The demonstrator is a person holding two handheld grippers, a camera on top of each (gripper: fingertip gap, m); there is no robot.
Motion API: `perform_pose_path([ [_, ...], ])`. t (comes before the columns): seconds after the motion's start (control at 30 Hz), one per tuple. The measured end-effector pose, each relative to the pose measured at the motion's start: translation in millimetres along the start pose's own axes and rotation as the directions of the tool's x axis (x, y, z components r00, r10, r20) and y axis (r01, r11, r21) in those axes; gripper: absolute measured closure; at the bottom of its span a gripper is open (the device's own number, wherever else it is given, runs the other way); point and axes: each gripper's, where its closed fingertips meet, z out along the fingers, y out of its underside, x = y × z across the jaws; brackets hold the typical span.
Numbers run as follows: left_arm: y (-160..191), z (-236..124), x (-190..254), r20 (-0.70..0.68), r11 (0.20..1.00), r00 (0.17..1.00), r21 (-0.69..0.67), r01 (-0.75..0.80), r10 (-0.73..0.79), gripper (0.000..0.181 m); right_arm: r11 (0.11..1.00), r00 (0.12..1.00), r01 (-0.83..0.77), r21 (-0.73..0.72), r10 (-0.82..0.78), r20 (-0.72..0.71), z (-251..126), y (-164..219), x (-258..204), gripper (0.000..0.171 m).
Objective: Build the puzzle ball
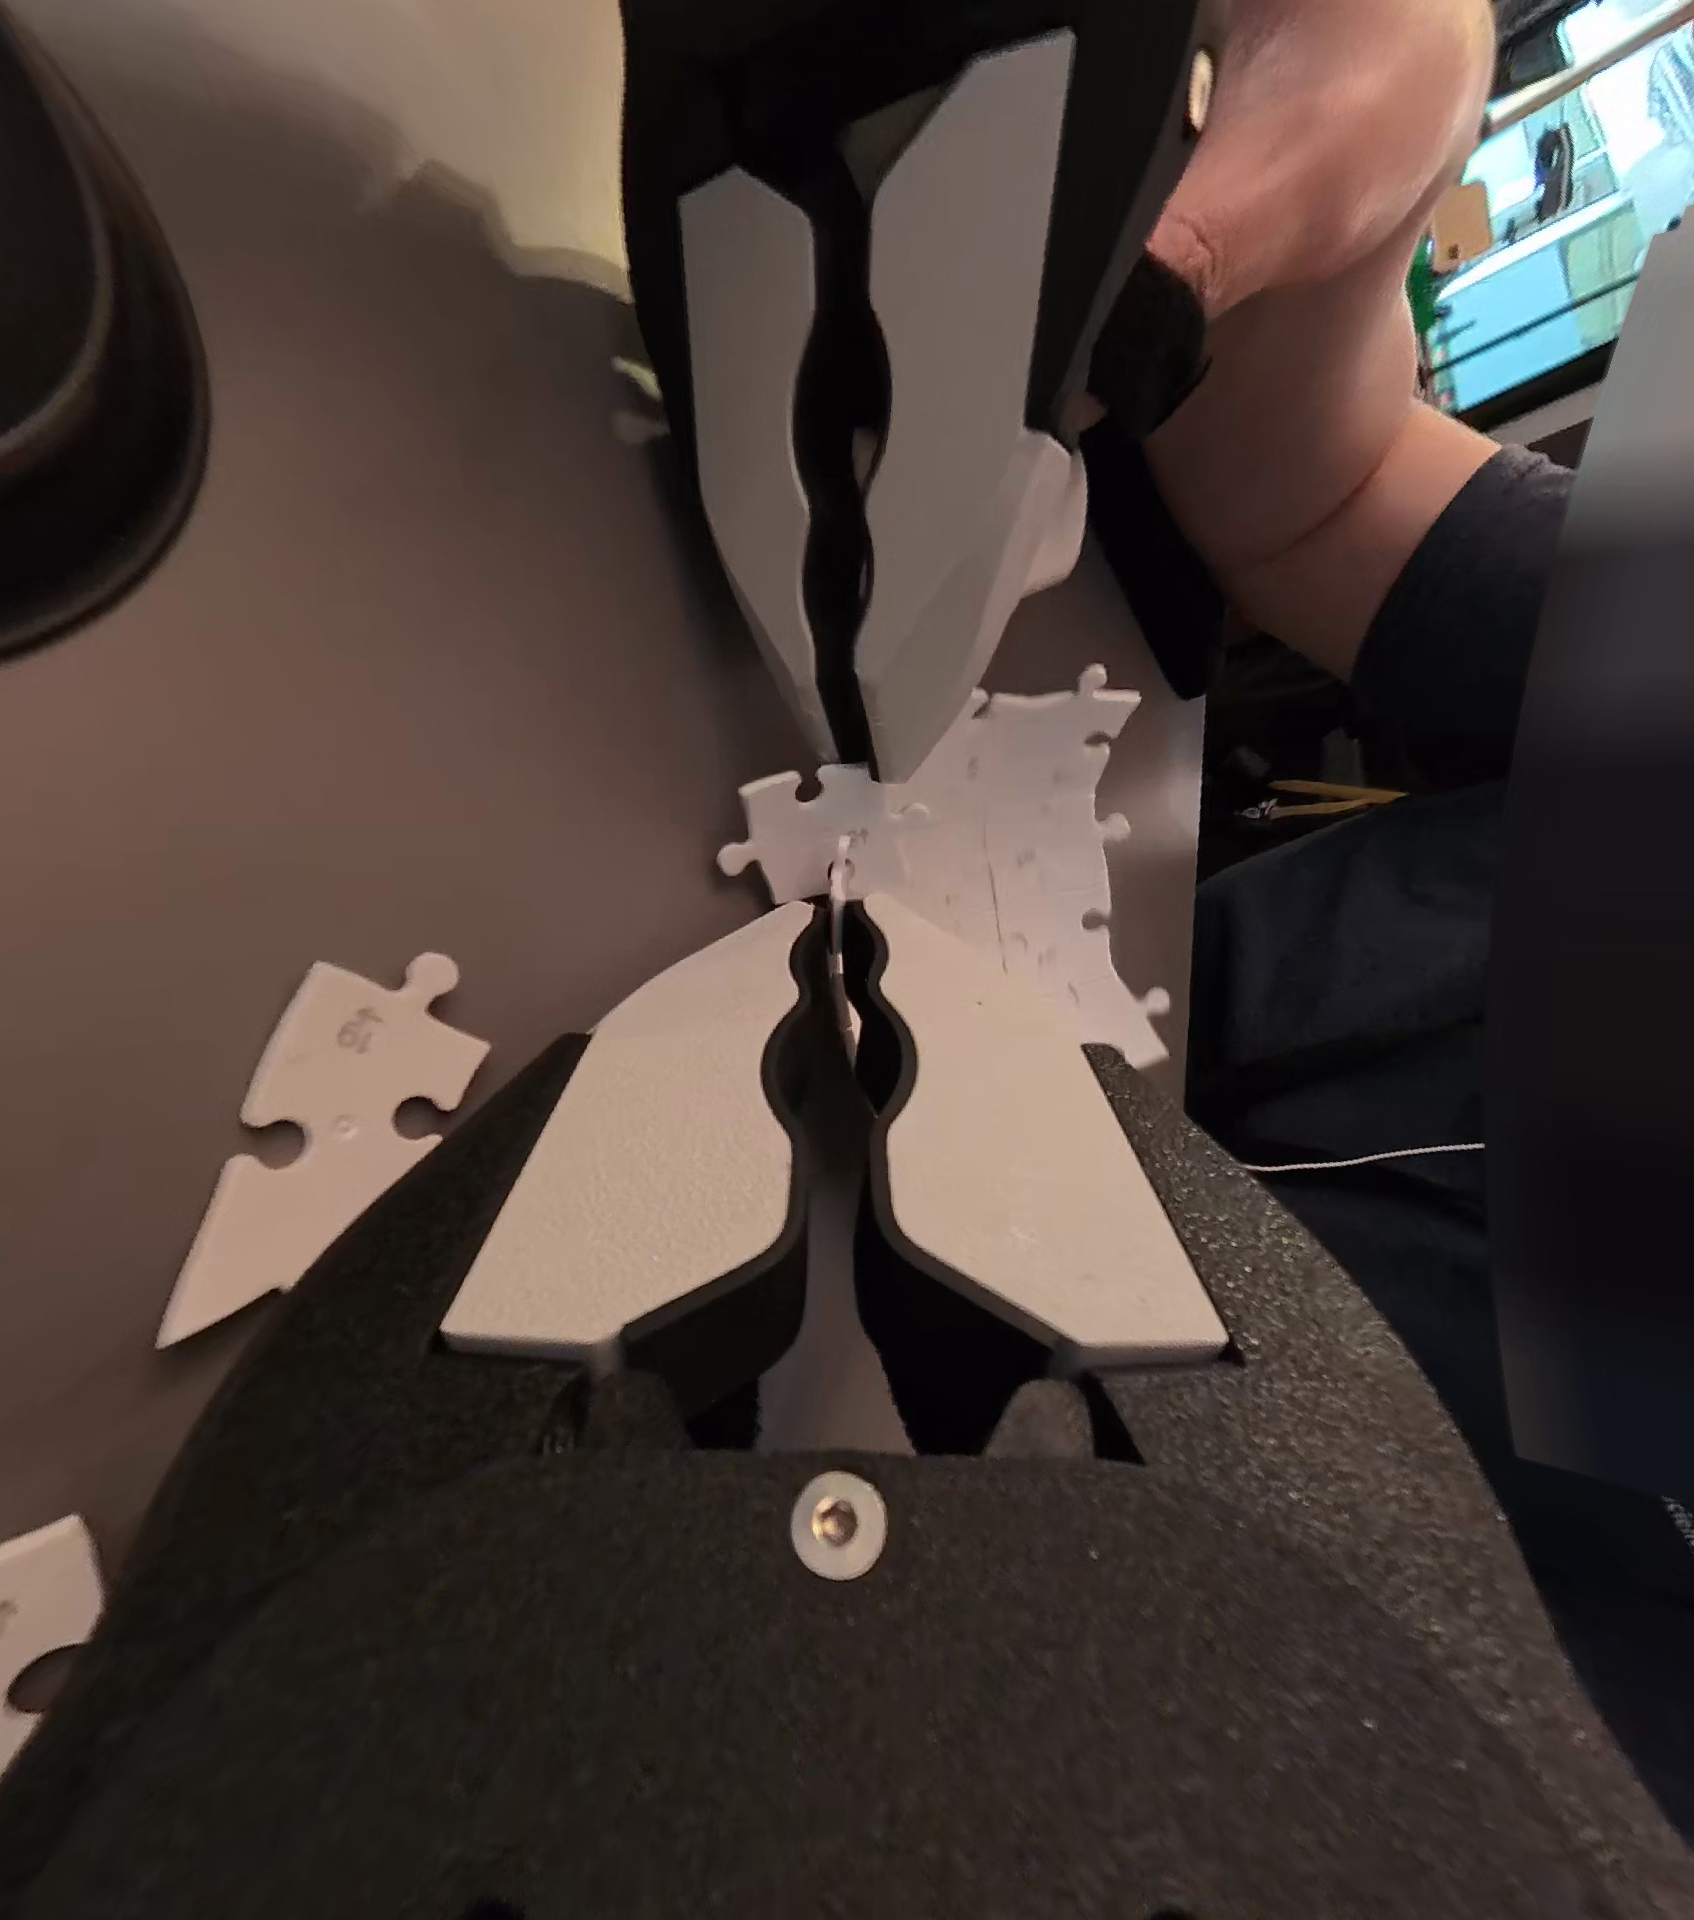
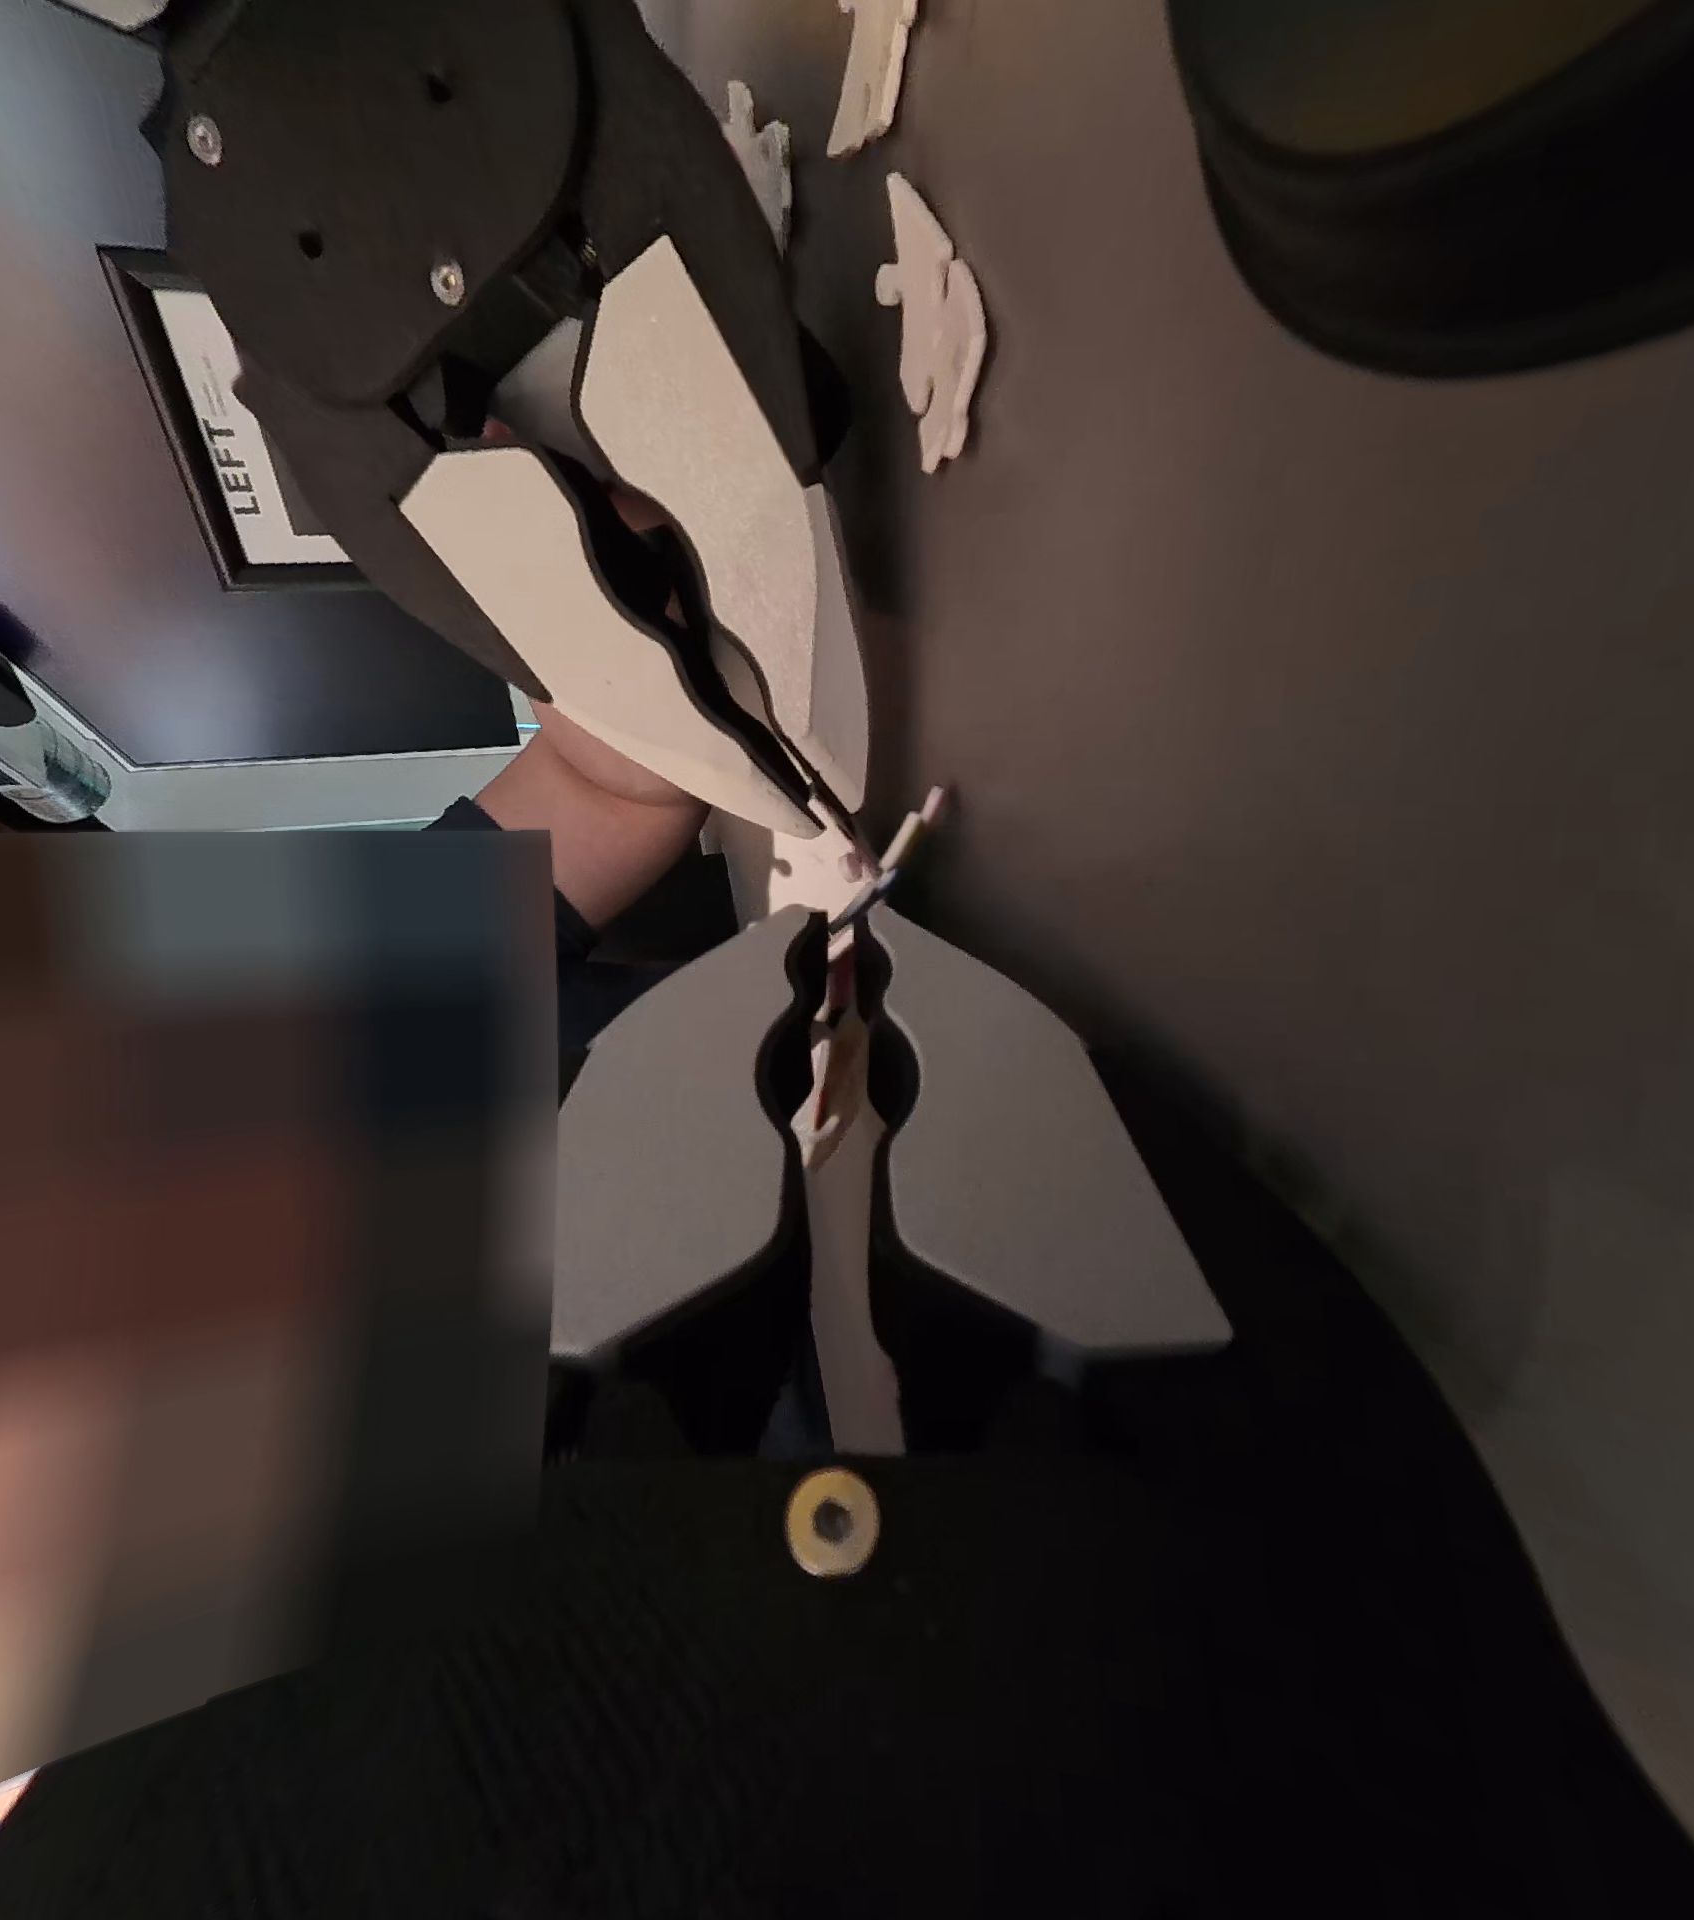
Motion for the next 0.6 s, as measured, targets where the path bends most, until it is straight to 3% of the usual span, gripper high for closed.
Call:
perform_pose_path([
  [0.6,2.0,4.7,2.0,0.025,0.998,0.999,-0.033,-0.045,0.046,0.179,0.997,0.998,-0.057,-0.052,0.057,0.002,1.5,7.7,2.6,0.164],
])
